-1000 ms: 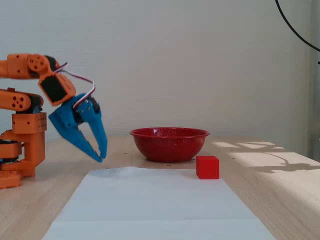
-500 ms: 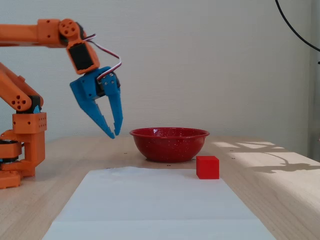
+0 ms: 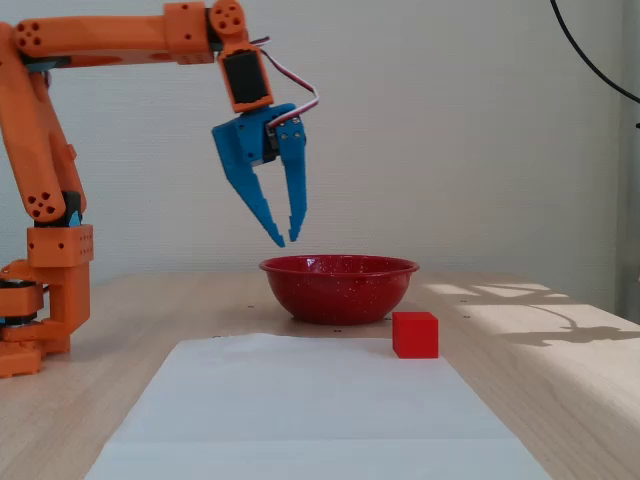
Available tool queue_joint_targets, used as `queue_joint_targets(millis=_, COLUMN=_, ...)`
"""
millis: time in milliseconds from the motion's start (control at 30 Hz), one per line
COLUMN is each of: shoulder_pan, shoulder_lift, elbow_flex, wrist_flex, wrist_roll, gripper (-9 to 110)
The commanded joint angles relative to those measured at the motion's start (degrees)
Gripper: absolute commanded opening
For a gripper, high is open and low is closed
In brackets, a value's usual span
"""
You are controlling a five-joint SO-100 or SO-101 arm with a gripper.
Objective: Grasp the red cube and put it in the red bowl
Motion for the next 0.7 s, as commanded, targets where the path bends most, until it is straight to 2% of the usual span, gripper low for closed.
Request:
queue_joint_targets(millis=0, shoulder_pan=0.62, shoulder_lift=-1.67, elbow_flex=-11.34, wrist_flex=1.76, wrist_roll=-1.85, gripper=5)
queue_joint_targets(millis=500, shoulder_pan=1.23, shoulder_lift=-27.77, elbow_flex=-41.66, wrist_flex=6.24, wrist_roll=-3.6, gripper=14)
queue_joint_targets(millis=667, shoulder_pan=0.97, shoulder_lift=-32.87, elbow_flex=-46.58, wrist_flex=7.73, wrist_roll=-3.78, gripper=23)
